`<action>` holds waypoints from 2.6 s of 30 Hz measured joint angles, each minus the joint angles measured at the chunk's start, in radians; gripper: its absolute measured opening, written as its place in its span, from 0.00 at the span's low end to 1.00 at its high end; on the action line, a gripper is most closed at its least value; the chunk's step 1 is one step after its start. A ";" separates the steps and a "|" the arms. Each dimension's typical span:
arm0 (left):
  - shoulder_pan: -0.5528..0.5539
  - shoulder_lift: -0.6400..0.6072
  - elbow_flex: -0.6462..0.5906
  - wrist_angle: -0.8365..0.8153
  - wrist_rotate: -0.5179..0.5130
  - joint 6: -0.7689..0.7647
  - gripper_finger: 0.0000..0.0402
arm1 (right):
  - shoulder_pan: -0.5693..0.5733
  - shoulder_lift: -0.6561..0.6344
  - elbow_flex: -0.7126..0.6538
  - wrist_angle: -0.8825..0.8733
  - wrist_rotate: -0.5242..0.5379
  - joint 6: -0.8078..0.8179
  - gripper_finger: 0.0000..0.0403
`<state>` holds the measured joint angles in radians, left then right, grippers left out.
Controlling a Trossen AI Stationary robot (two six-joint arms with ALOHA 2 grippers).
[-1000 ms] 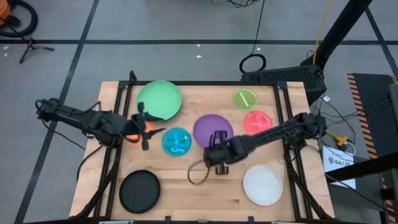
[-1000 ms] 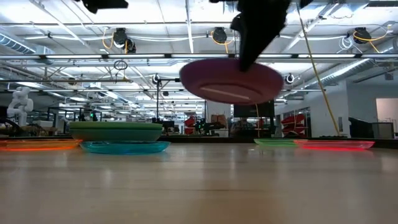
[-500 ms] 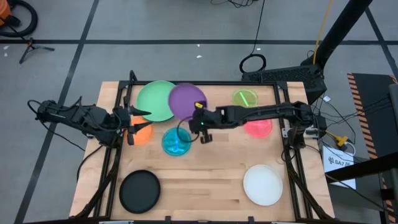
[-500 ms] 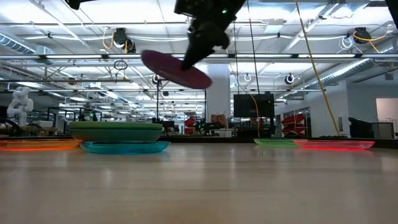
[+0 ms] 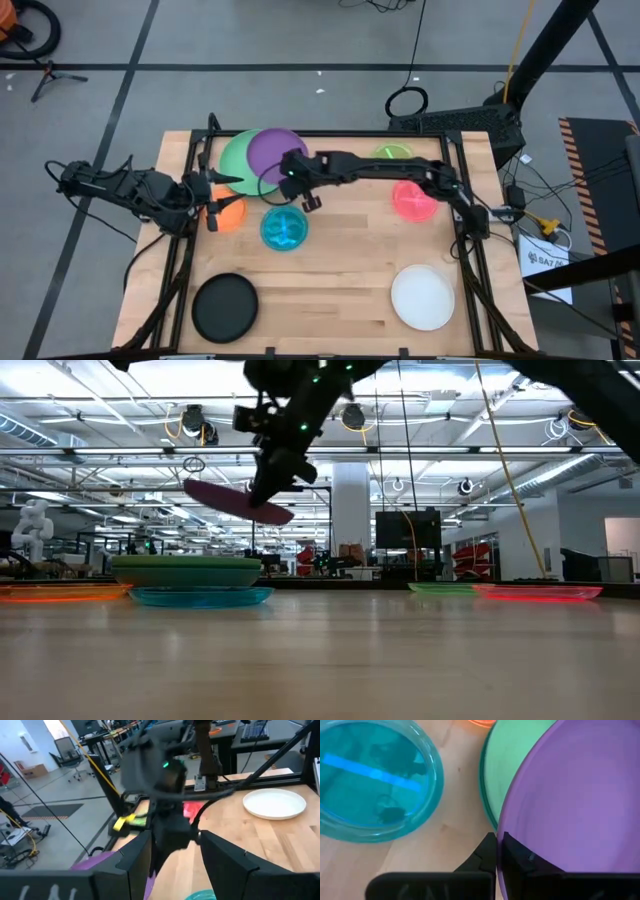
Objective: Stack plastic plates
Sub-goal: Stack the medium purple plate on top of the large green plate, then stack the medium black plate on top of the medium purple plate
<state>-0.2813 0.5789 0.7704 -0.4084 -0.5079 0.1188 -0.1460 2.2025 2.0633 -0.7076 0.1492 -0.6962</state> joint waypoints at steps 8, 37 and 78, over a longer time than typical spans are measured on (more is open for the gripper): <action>-0.001 0.001 0.000 0.001 0.000 0.010 0.44 | -0.054 0.137 0.167 -0.113 -0.019 -0.083 0.05; -0.027 0.157 -0.001 -0.352 -0.008 -0.602 0.44 | 0.016 0.039 0.168 -0.542 -0.168 0.361 0.32; -0.401 0.791 -0.001 -0.320 0.406 -0.768 0.44 | 0.289 -0.792 -0.893 0.342 -0.042 0.581 0.28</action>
<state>-0.6821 1.3697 0.7696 -0.7288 -0.1017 -0.6487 0.1426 1.4110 1.1701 -0.3660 0.1070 -0.1151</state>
